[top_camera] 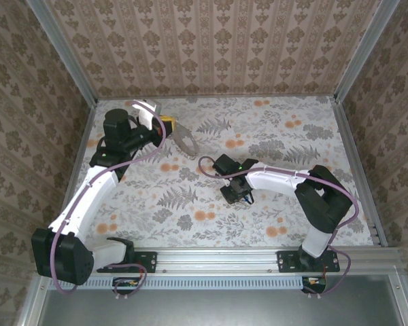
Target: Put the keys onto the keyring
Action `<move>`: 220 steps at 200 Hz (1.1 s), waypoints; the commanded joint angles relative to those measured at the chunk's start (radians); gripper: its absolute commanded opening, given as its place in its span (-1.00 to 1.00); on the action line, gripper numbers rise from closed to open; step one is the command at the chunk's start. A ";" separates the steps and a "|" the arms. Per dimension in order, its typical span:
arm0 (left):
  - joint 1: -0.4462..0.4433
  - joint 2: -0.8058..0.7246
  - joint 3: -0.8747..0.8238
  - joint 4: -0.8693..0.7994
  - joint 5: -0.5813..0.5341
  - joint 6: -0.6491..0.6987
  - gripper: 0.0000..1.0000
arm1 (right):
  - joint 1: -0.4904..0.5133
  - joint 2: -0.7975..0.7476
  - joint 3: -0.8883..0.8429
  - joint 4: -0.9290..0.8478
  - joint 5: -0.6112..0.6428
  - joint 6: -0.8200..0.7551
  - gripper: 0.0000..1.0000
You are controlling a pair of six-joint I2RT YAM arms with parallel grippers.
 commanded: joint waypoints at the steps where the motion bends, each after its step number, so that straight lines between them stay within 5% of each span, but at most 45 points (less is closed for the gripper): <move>1: 0.005 -0.022 -0.005 0.066 0.020 -0.020 -1.00 | 0.007 0.032 0.024 -0.047 0.027 -0.017 -0.34; 141: 0.010 -0.016 -0.008 0.072 0.025 -0.024 -1.00 | 0.005 0.057 0.042 -0.038 0.050 -0.011 -0.46; 220: 0.010 -0.015 -0.011 0.076 0.025 -0.029 -1.00 | 0.001 0.059 0.052 -0.045 0.059 -0.008 -0.95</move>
